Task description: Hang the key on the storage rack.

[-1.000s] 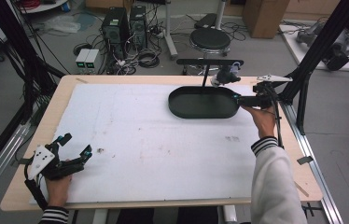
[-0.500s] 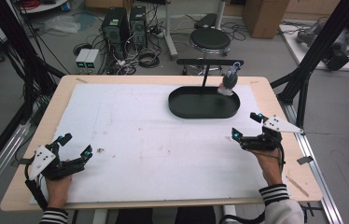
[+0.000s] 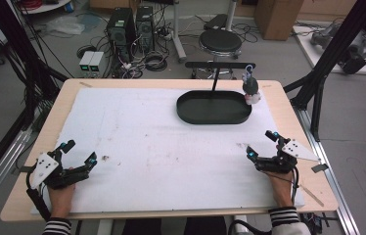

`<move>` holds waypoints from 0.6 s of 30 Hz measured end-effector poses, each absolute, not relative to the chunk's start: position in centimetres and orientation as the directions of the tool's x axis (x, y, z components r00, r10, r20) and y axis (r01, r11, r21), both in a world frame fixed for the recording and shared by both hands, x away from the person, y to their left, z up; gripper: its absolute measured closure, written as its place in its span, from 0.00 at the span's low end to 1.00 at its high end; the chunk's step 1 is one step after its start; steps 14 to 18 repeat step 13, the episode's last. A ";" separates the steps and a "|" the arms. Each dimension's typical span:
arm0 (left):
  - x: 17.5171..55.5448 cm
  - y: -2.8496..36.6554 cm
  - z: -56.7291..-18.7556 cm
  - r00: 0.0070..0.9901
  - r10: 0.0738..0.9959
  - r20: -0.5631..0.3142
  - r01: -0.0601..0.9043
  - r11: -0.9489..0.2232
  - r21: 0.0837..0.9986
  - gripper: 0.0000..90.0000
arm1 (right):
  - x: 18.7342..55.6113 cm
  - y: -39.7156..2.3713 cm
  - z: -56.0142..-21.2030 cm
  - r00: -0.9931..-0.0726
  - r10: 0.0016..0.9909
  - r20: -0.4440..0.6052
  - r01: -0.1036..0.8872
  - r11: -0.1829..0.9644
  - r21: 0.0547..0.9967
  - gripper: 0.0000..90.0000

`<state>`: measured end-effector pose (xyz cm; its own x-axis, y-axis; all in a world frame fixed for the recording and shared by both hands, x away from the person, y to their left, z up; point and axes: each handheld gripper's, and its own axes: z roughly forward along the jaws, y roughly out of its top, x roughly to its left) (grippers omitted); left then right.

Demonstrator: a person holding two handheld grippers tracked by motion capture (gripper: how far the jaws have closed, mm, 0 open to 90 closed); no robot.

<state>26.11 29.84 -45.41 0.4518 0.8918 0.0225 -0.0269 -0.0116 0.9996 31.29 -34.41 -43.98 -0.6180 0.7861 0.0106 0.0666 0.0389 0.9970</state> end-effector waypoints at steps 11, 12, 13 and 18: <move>26.1 29.8 -45.4 0.450 0.893 0.016 -0.021 -0.007 1.000 0.14 | 31.0 -33.8 -45.0 -0.623 0.782 -0.004 0.073 0.063 0.995 0.00; 26.1 29.8 -45.4 0.449 0.893 0.018 -0.023 -0.009 1.000 0.14 | 31.1 -33.8 -45.0 -0.624 0.782 0.001 0.074 0.057 0.996 0.00; 26.1 29.8 -45.4 0.448 0.894 0.016 -0.026 -0.005 1.000 0.14 | 31.1 -33.9 -45.0 -0.619 0.785 0.000 0.073 0.058 0.996 0.01; 26.1 29.8 -45.4 0.448 0.894 0.016 -0.026 -0.005 1.000 0.14 | 31.1 -33.9 -45.0 -0.619 0.785 0.000 0.073 0.058 0.996 0.01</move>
